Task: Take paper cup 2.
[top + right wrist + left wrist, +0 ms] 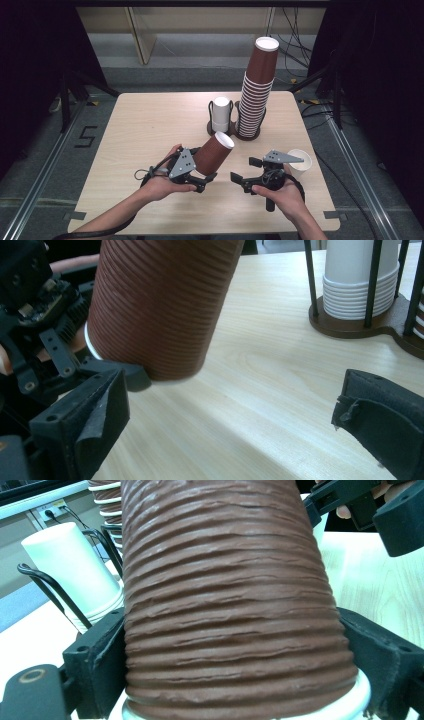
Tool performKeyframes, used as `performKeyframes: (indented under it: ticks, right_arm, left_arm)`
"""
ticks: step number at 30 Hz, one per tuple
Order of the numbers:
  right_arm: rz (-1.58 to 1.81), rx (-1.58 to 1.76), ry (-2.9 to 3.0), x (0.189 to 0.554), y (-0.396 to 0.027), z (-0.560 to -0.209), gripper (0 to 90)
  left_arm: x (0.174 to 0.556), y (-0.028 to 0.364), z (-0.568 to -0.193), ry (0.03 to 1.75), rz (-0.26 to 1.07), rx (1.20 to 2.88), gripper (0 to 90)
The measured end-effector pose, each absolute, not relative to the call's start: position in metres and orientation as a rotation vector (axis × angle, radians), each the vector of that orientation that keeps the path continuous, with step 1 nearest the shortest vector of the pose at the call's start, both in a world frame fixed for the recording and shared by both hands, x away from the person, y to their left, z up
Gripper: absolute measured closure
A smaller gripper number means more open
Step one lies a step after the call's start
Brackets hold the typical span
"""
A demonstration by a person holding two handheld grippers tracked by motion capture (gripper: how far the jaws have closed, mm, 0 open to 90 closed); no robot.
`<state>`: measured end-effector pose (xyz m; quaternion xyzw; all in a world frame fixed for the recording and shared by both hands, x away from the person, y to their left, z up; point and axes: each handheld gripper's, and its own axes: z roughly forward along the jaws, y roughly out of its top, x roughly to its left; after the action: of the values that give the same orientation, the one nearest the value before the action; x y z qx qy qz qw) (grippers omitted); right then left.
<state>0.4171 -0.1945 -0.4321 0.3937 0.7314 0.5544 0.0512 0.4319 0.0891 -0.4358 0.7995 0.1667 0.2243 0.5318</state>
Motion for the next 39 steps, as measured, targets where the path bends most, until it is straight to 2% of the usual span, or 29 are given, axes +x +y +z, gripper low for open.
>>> performKeyframes:
  ticks: [39]
  right_arm:
    - [1.483,0.996,2.399,0.422,-0.191,-0.431,3.9]
  left_arm:
    - [0.424,0.120,-0.431,0.374,0.567,1.944,10.7]
